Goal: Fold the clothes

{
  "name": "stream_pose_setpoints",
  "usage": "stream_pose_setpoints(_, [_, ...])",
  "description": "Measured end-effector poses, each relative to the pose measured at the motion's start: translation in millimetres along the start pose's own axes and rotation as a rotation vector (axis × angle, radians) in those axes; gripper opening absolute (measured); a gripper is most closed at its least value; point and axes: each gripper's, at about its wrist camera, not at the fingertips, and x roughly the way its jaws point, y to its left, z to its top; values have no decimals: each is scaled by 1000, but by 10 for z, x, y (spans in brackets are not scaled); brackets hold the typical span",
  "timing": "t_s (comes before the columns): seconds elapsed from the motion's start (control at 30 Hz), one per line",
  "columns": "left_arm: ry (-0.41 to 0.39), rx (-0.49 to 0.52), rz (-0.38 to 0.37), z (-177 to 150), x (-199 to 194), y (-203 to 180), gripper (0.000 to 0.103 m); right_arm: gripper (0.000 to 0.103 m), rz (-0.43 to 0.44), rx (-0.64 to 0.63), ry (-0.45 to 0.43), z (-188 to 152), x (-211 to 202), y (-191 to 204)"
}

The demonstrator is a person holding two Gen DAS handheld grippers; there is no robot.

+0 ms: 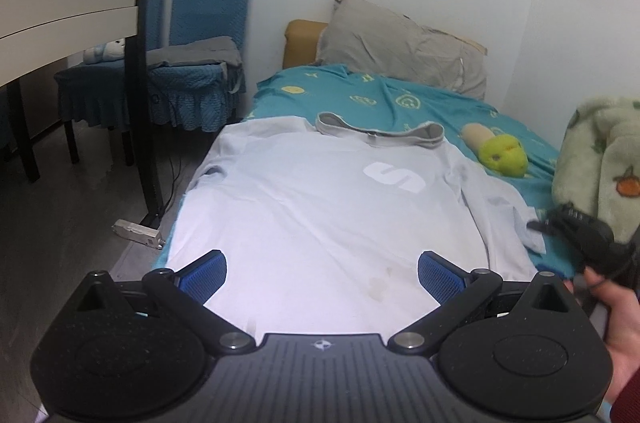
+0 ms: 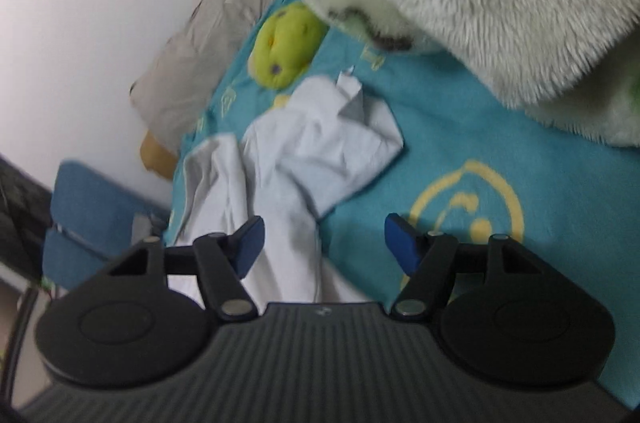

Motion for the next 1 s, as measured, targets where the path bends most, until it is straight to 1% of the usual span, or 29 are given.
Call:
stream_pose_setpoints(0.1, [24, 7, -17, -24, 129, -41, 103, 70, -16, 8, -49, 64, 145, 23])
stream_pose_setpoints(0.3, [75, 3, -37, -89, 384, -25, 103, 69, -80, -47, -124, 202, 525, 98])
stream_pose_setpoints(0.33, [88, 3, -39, -101, 438, -21, 103, 64, -89, -51, -126, 224, 567, 91])
stream_pose_setpoints(0.37, [101, 1, -39, -111, 490, -13, 103, 56, -98, -51, -119, 243, 590, 75])
stream_pose_setpoints(0.4, [114, -1, -40, -121, 541, -5, 103, 32, -108, -50, -112, 261, 614, 59])
stream_pose_setpoints(0.43, [124, -8, -42, -123, 584, 4, 103, 10, -118, -49, -105, 280, 637, 43])
stream_pose_setpoints(0.47, [131, -14, -44, -122, 621, 10, 103, 10, -115, -31, -99, 299, 637, 14])
stream_pose_setpoints(0.53, [137, -18, -43, -118, 653, 28, 103, 9, -114, -4, -132, 335, 535, -16])
stream_pose_setpoints(0.63, [131, -16, -33, -120, 641, 45, 103, 9, -137, -26, -254, 418, 289, 24])
stream_pose_setpoints(0.67, [130, -16, -31, -122, 637, 47, 103, 9, -144, -27, -274, 443, 239, 29])
stream_pose_setpoints(0.77, [122, -12, -22, -117, 624, 51, 103, 9, -155, -14, -278, 452, 163, -3])
stream_pose_setpoints(0.87, [109, -2, -11, -109, 607, 45, 103, 13, -161, 17, -237, 395, 150, -74])
stream_pose_setpoints(0.9, [105, 1, -7, -107, 602, 43, 103, 19, -162, 31, -218, 382, 148, -100])
stream_pose_setpoints(0.93, [105, 0, -7, -106, 601, 46, 103, 34, -163, 48, -201, 367, 138, -125])
stream_pose_setpoints(0.97, [105, 0, -6, -105, 600, 50, 103, 46, -157, 76, -186, 347, 123, -150])
stream_pose_setpoints(1.0, [107, -6, -9, -109, 598, 51, 103, 75, -146, 111, -172, 321, 104, -176])
